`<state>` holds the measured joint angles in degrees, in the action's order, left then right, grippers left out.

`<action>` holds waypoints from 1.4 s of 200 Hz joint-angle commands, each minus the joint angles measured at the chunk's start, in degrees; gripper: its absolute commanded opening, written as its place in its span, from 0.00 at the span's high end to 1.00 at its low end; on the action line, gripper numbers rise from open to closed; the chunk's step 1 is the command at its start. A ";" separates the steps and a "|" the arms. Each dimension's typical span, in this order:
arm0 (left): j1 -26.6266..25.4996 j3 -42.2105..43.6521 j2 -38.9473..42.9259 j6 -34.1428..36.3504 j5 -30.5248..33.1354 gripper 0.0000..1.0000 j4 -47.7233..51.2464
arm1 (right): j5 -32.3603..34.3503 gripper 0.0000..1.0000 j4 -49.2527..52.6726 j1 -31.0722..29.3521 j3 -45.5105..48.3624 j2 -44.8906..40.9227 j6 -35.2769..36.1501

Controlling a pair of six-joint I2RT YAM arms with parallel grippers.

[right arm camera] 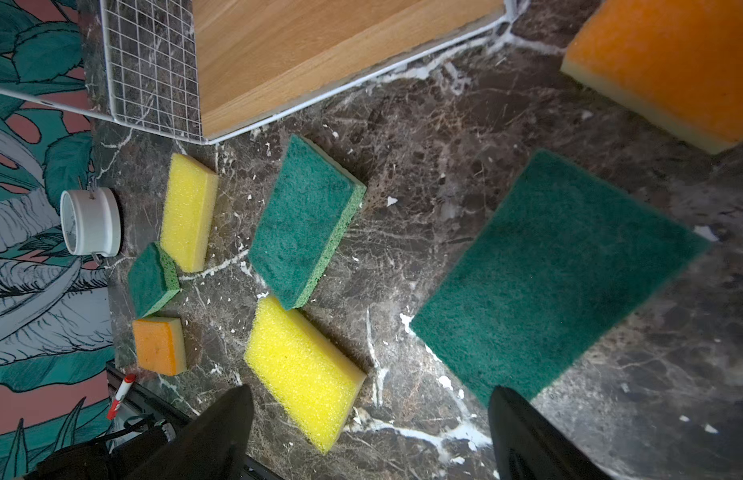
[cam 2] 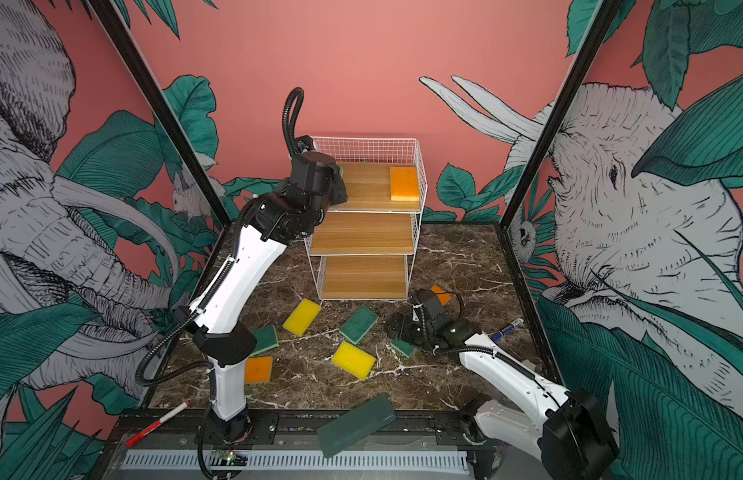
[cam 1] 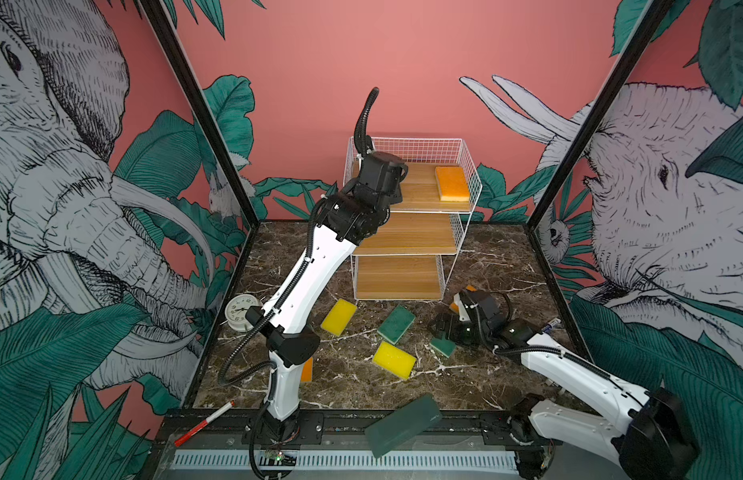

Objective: Place and organize the cleaning sponges onto the shelf
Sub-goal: 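Push the green sponge farther back on the top tier with the left gripper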

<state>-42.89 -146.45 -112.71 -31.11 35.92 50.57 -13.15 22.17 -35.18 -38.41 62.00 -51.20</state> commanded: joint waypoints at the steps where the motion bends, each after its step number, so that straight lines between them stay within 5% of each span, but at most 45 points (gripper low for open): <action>1: 0.01 1.25 0.55 -1.39 2.49 0.77 5.01 | -0.50 0.09 0.60 0.11 -1.70 0.05 -0.39; 137: -1.98 -1.53 -0.03 3.05 10.48 0.73 6.04 | -1.54 0.09 -0.60 0.09 -1.84 1.37 -0.39; 280: -4.24 -5.57 -1.64 9.12 5.42 0.67 0.16 | -3.01 0.09 -2.44 0.06 -1.41 2.77 -0.30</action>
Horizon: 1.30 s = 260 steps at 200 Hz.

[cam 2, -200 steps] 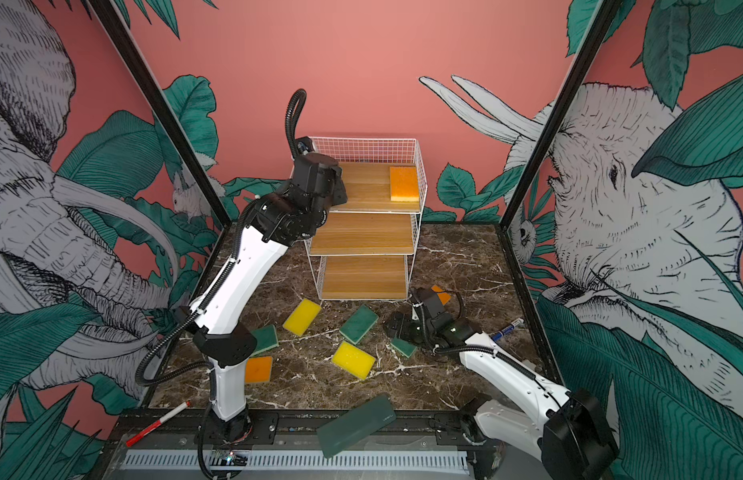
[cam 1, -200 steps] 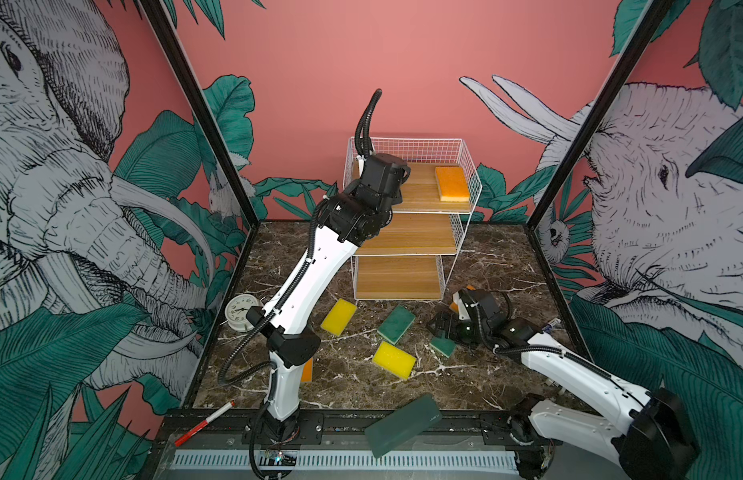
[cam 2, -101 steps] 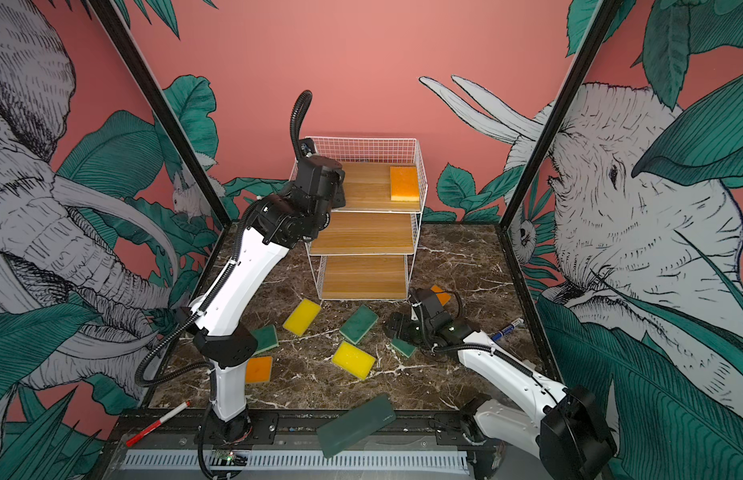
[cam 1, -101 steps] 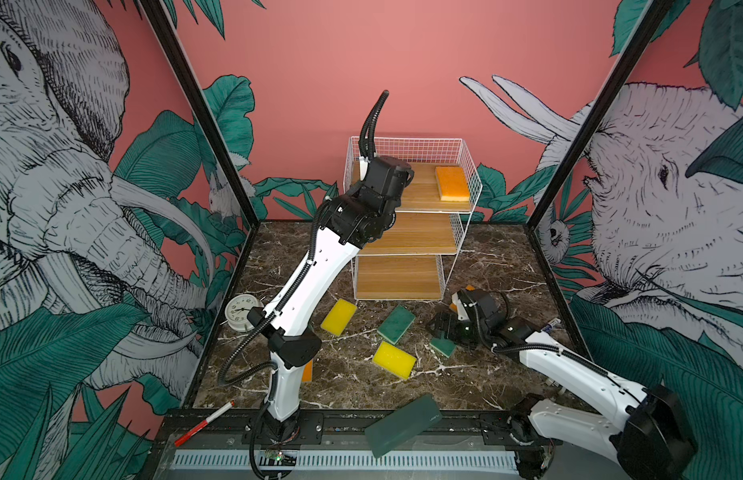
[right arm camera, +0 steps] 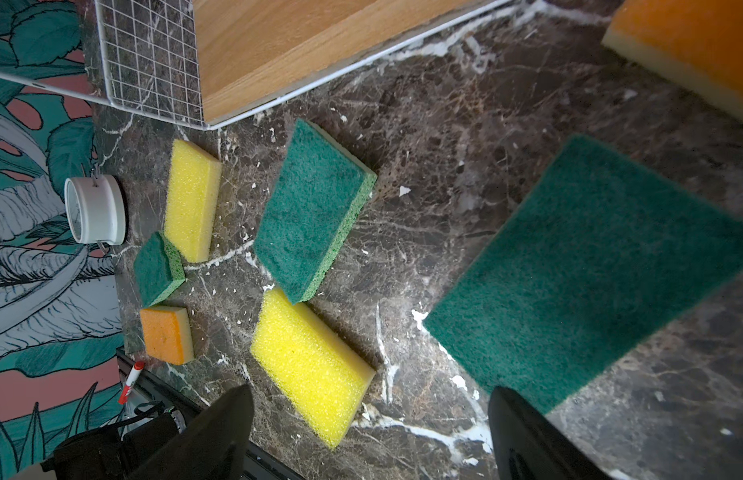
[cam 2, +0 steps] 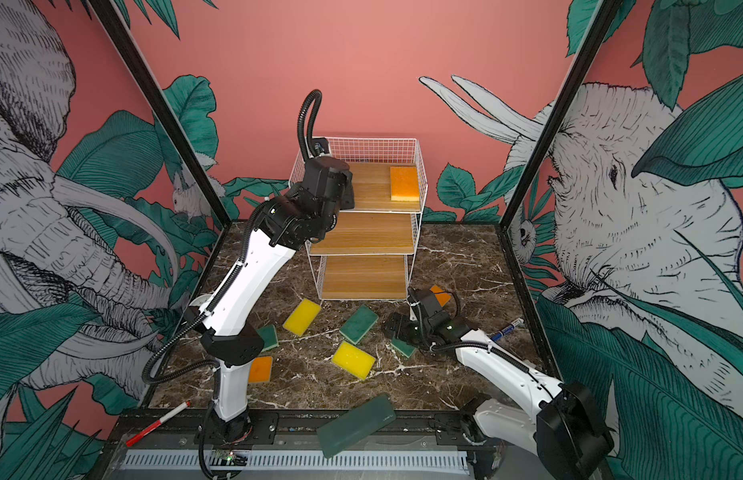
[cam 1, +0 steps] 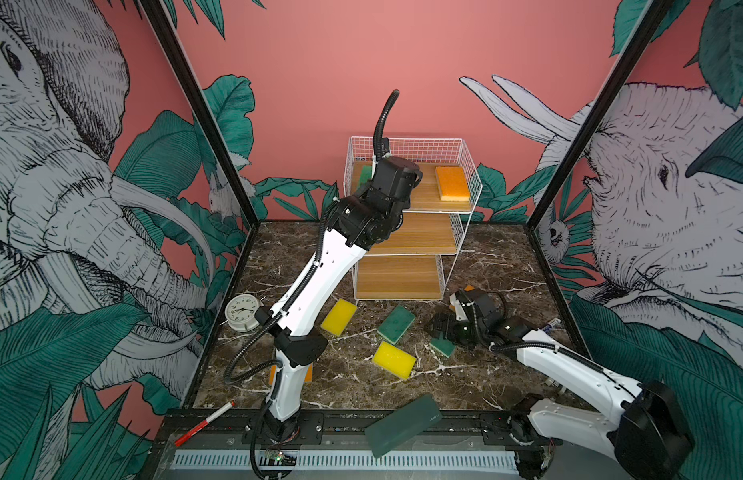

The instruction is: Place and organize the cleaning sponges onto the shelf

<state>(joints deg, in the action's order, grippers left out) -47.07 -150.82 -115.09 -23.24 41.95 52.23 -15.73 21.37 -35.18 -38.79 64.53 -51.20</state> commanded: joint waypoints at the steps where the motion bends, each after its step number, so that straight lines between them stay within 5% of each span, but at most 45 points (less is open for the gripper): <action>1: -0.05 -1.21 0.74 1.26 -0.63 0.67 -1.55 | -0.40 0.09 -1.64 0.05 -1.03 0.24 -0.30; 73: 1.39 -1.40 -1.01 0.70 -2.85 0.69 -2.04 | -0.36 0.09 -2.13 0.12 -1.32 0.51 -0.52; 260: 1.43 -1.71 -2.95 1.55 4.75 0.64 -3.53 | -1.10 0.09 -3.22 0.09 -1.16 1.18 -0.66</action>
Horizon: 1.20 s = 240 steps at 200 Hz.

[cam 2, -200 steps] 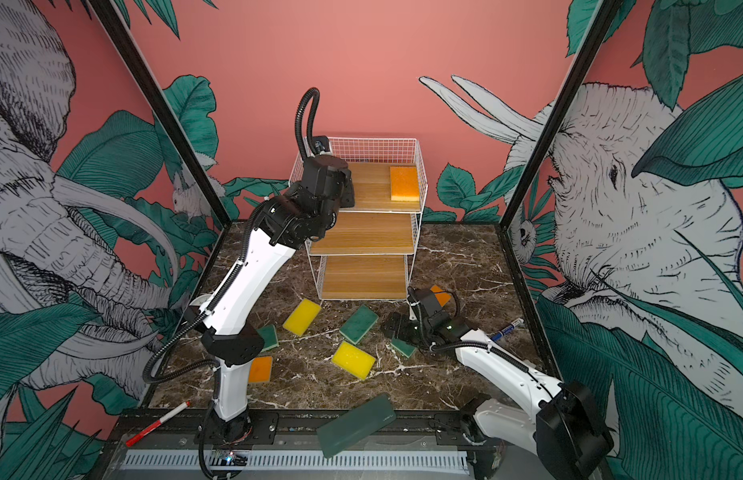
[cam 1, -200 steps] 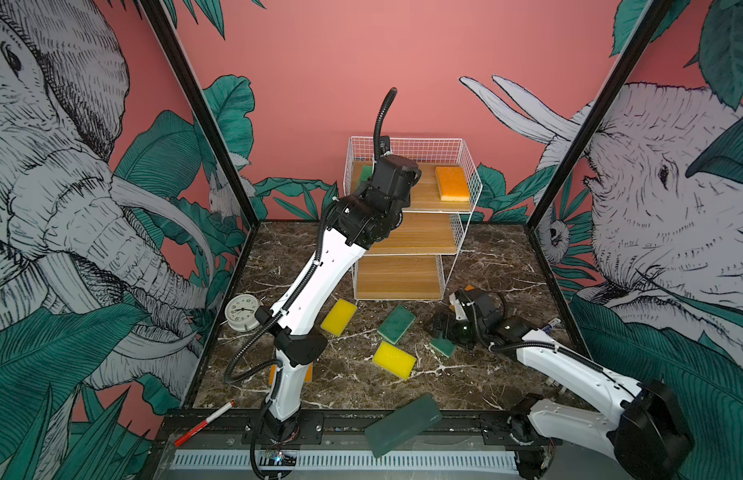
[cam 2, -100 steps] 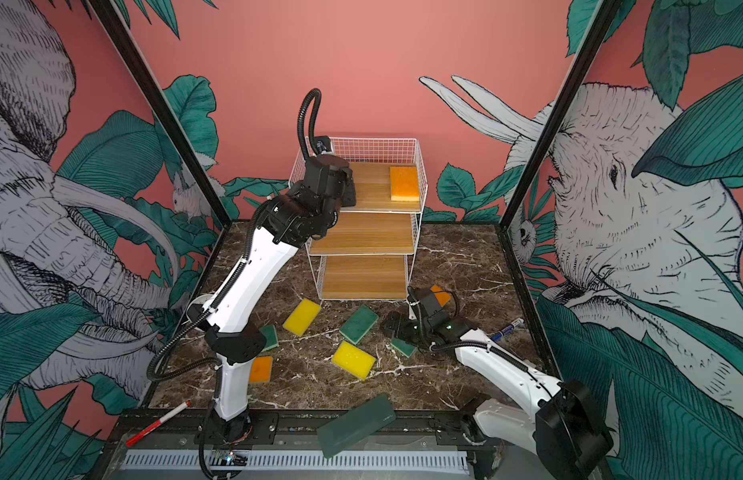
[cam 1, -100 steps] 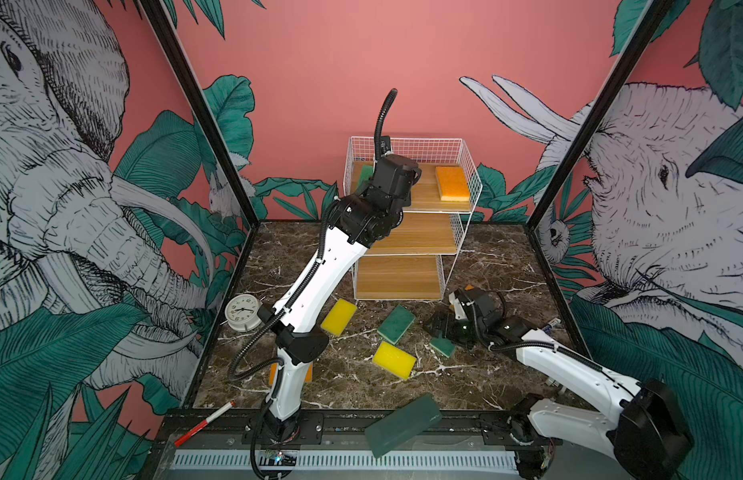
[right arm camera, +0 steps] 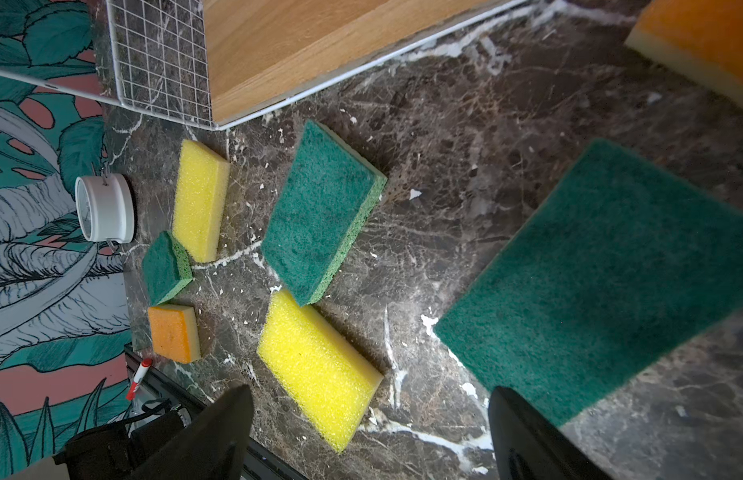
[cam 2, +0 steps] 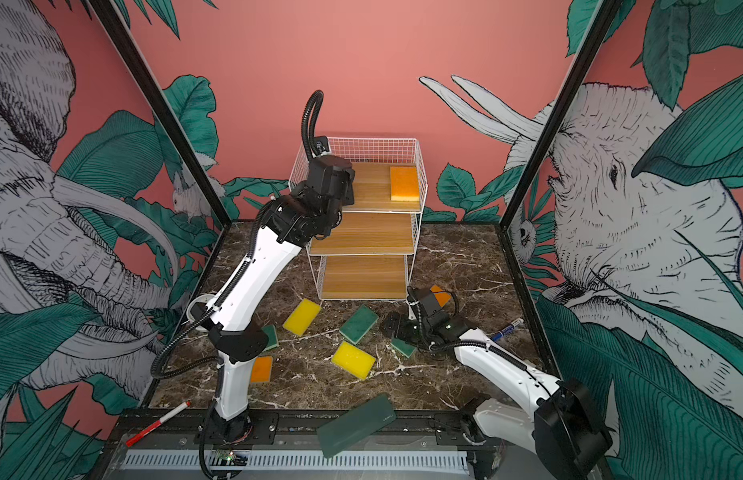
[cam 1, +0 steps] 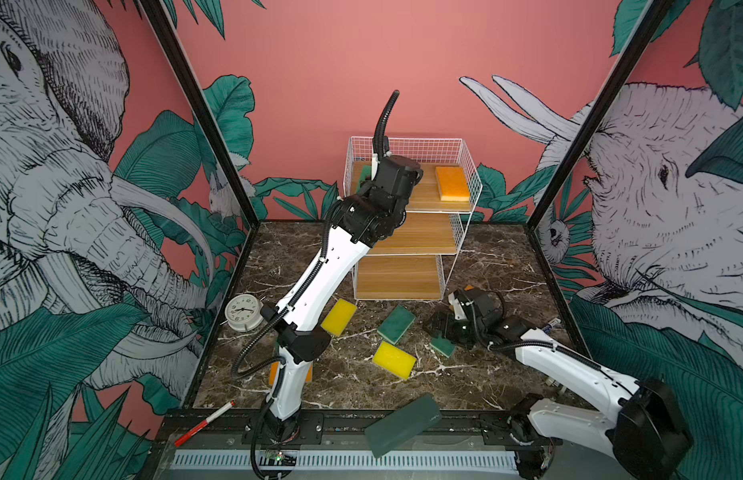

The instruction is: Place and organize the cleaning sponges onto the shelf

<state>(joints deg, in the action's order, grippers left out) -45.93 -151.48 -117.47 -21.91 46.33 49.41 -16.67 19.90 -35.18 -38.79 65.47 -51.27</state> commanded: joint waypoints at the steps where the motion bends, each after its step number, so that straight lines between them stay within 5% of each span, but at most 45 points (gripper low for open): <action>1: 0.30 -1.08 -0.57 0.21 0.23 0.64 -0.80 | -0.16 0.09 -1.75 0.09 -1.16 0.24 -0.59; 99: -3.06 3.86 5.49 6.22 -2.51 0.70 -12.31 | -0.87 0.11 -2.71 0.10 -0.95 0.08 0.03; 179: -3.12 4.92 5.14 0.07 -5.10 0.77 -10.21 | -1.27 0.23 -2.67 0.11 -1.11 -0.65 0.38; 240: -3.09 4.93 4.79 -2.41 -7.34 0.78 -9.85 | -1.59 0.23 -2.63 0.07 -1.38 -0.70 0.64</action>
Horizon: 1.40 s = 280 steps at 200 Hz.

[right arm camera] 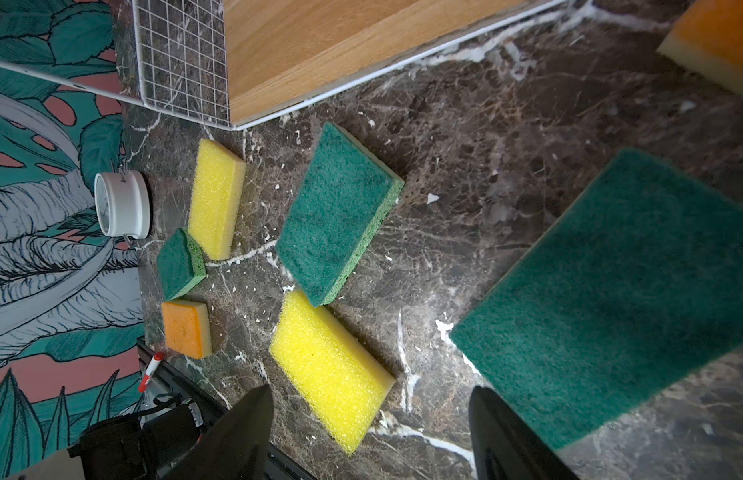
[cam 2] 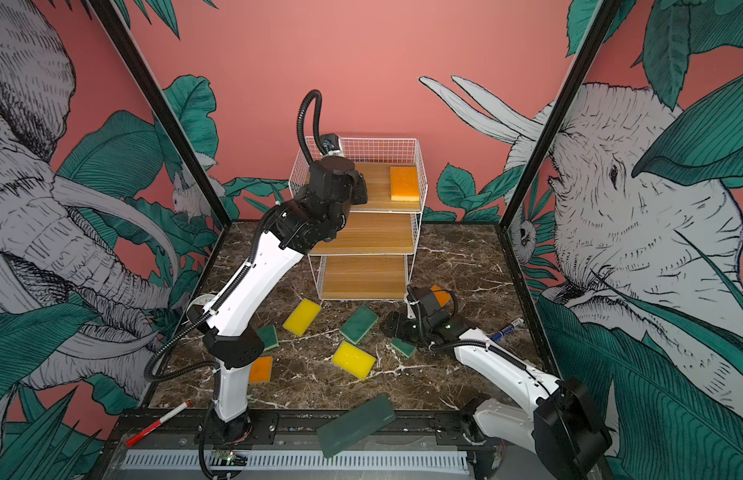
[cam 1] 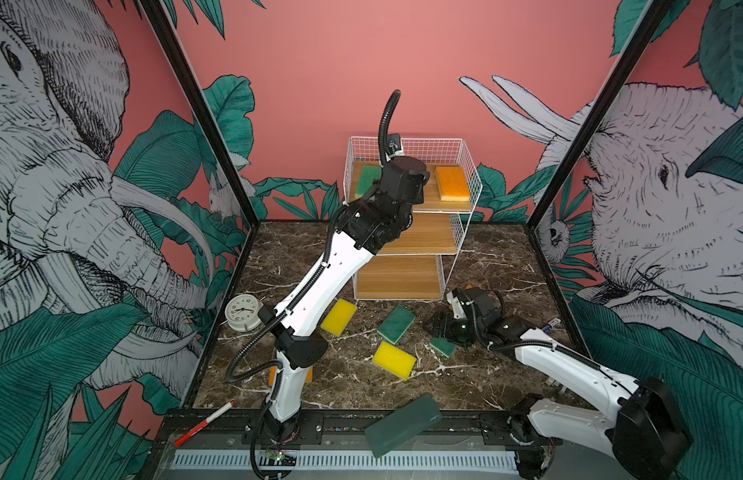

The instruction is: Place and organize the cleaning sponges onto the shelf

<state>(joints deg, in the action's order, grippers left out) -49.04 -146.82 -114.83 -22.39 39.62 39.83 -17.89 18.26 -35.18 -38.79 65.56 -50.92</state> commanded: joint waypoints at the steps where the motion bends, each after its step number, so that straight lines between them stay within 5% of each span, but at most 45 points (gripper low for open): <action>1: 0.00 0.29 2.11 -1.94 -0.61 0.78 -0.19 | -0.38 0.23 -1.01 0.09 -1.38 -0.78 0.29; 280: 4.45 4.48 -0.58 -12.14 -7.36 0.79 -3.50 | -0.16 0.21 -1.38 0.11 -1.03 -0.53 0.47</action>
<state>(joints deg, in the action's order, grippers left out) -45.41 -143.09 -115.39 -32.69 32.97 37.98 -18.09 18.20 -35.14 -38.79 65.56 -50.78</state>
